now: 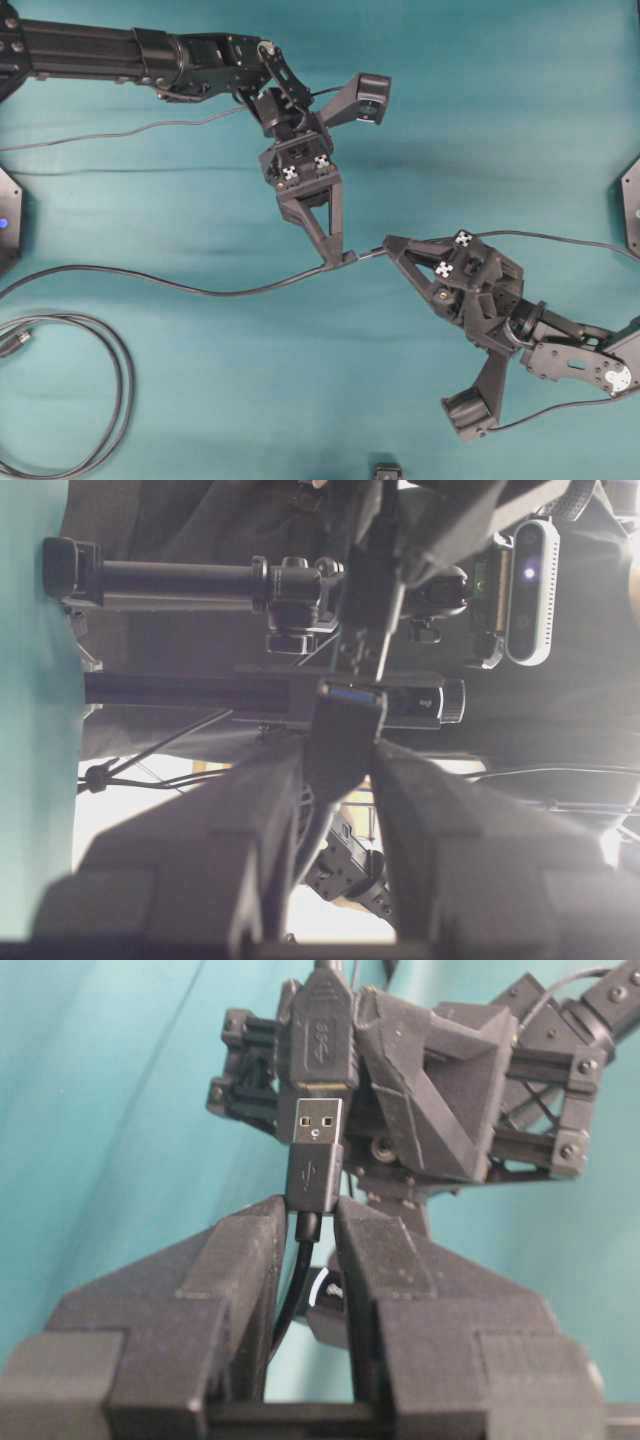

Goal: Insert the USB using both arms.
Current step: 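Push the right gripper's USB plug into the left gripper's socket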

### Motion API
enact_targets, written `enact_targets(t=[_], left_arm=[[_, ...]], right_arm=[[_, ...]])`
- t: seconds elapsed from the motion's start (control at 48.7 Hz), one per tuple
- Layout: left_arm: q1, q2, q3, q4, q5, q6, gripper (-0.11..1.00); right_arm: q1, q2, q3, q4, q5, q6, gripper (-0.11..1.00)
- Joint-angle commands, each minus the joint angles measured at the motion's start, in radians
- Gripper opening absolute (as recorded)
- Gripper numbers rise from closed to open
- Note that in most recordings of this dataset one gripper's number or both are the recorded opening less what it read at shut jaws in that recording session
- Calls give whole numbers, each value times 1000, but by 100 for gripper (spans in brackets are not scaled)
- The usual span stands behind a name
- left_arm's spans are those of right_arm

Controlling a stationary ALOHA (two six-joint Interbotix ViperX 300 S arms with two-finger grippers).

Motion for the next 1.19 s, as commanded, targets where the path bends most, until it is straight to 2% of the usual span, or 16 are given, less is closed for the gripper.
enact_targets(t=[0.0, 0.76, 1.171], left_arm=[[-5, -14, -25, -11, 2, -11, 26], [-5, 0, -54, -5, 2, -11, 26], [-12, 11, -72, -5, -6, -11, 26]], right_arm=[[-6, -9, -11, -9, -5, 2, 20], [-12, -9, -9, -9, -52, 2, 20], [-25, -9, -14, -26, -77, -28, 20]])
